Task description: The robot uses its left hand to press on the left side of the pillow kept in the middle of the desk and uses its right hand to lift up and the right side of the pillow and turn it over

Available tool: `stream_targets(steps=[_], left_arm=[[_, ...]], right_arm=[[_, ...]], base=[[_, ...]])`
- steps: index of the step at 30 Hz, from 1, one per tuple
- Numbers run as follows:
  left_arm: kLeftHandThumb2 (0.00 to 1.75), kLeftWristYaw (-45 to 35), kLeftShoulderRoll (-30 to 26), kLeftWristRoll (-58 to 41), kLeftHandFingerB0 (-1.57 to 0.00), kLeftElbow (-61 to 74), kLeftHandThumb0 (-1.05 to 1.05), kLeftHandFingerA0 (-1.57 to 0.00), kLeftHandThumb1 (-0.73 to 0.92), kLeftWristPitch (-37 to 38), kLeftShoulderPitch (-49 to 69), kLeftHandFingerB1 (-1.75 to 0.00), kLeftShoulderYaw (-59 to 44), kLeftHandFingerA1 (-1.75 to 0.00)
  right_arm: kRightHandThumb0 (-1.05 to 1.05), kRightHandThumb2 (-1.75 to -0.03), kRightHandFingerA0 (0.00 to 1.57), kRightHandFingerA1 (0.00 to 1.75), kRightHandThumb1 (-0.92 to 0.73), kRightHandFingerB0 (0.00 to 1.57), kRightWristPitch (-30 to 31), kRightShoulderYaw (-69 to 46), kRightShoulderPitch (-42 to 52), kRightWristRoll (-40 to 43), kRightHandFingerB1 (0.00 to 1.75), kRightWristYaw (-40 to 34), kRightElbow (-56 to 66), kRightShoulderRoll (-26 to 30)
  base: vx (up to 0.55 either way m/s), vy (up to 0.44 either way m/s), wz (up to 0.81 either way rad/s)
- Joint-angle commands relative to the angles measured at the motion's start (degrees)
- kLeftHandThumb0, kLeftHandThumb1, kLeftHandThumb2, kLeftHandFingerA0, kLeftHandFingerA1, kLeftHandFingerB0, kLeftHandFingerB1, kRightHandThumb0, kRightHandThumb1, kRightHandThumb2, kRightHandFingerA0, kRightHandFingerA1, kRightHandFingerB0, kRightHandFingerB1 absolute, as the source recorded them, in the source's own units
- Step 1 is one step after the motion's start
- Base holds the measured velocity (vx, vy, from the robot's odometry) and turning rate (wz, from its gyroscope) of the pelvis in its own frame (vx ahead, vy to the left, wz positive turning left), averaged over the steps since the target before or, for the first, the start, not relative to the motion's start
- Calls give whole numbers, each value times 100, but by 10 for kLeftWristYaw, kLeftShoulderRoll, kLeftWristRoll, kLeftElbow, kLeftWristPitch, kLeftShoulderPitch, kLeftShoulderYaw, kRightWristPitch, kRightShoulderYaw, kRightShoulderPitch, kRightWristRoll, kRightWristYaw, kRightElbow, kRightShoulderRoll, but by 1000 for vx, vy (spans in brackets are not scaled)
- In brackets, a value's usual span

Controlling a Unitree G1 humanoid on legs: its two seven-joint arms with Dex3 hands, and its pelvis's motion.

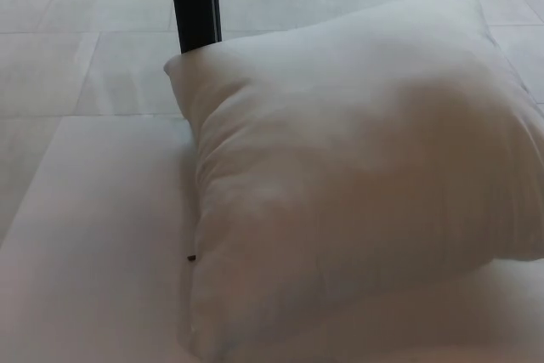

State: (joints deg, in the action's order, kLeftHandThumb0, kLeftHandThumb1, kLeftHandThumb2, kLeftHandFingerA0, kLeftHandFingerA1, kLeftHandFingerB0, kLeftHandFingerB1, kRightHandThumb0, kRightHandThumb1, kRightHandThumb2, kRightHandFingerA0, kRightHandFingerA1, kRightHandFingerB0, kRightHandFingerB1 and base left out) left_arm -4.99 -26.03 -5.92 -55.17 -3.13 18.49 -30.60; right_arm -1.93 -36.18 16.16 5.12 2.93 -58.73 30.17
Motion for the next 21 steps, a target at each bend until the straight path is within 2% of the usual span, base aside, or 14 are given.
stream_targets(steps=[1,2,3,6,8,9,10,11,13,14,16,17,20,21], left_arm=[[59,-60,-64,-144,-34,-11,-105,-81,24,-87,-42,-144,-126,-119],[73,-70,-63,-158,-45,-3,-105,-87,20,-85,-54,-149,-140,-114],[64,-98,-73,-175,-61,45,-105,-73,40,-104,-67,-131,-150,-113],[65,-120,-81,-174,-44,62,-105,-61,46,-102,-88,-137,-156,-115],[69,-70,-88,-210,-27,153,-105,-39,47,-160,-146,-153,-182,-125],[93,-59,-109,-223,-38,190,-105,-30,36,-194,-190,-133,-184,-119],[68,-79,-123,-223,-22,199,-105,-19,49,-196,-217,-141,-176,-126],[63,-88,-136,-230,-23,205,-105,-24,50,-215,-241,-128,-177,-112],[63,-104,-147,-231,-20,218,-105,-26,53,-229,-260,-112,-172,-98],[88,-98,-151,-241,-16,258,-101,-30,42,-255,-282,-77,-163,-70],[72,-104,-153,-252,-15,288,-102,-23,49,-277,-309,-68,-152,-64],[93,-97,-143,-259,0,338,-42,-5,23,-294,-340,-53,-126,-54],[99,-57,-114,-265,-2,446,-91,-20,56,-340,-372,-45,-80,-61],[65,-38,-100,-276,0,488,-97,-13,75,-362,-377,-58,-71,-67]], right_arm=[[-105,-110,102,134,-66,0,70,-151,-28,162,37,39,-41,85],[-104,-116,59,113,-67,0,86,-160,-40,168,30,48,-37,94],[-105,-112,86,132,-67,0,104,-170,-58,178,36,66,-19,110],[-103,-113,59,106,-66,0,102,-182,-72,182,35,98,-10,121],[-101,-114,11,67,-68,0,141,-204,-127,209,32,101,32,155],[-42,-103,4,57,-33,0,127,-214,-165,228,55,112,58,163],[-103,-110,12,65,-69,5,129,-210,-197,223,56,112,53,181],[-105,-68,13,70,-89,9,146,-218,-221,236,55,113,67,186],[-105,-69,14,72,-90,7,155,-211,-240,234,59,121,85,190],[-105,-118,19,68,-69,5,155,-194,-264,229,51,128,116,190],[-105,-118,24,70,-70,5,163,-181,-290,230,49,132,145,187],[-105,-117,38,74,-69,12,172,-161,-311,233,58,128,196,173],[-105,-117,44,74,-69,17,191,-128,-339,238,60,129,268,148],[-105,-68,51,75,-90,25,197,-117,-345,236,63,124,288,139]], base=[[0,0,0],[0,0,0],[0,0,0],[0,0,0],[0,0,0],[0,0,0],[0,0,0],[0,0,0],[0,0,0],[0,0,0],[0,0,0],[0,0,0],[0,0,0],[0,0,0]])
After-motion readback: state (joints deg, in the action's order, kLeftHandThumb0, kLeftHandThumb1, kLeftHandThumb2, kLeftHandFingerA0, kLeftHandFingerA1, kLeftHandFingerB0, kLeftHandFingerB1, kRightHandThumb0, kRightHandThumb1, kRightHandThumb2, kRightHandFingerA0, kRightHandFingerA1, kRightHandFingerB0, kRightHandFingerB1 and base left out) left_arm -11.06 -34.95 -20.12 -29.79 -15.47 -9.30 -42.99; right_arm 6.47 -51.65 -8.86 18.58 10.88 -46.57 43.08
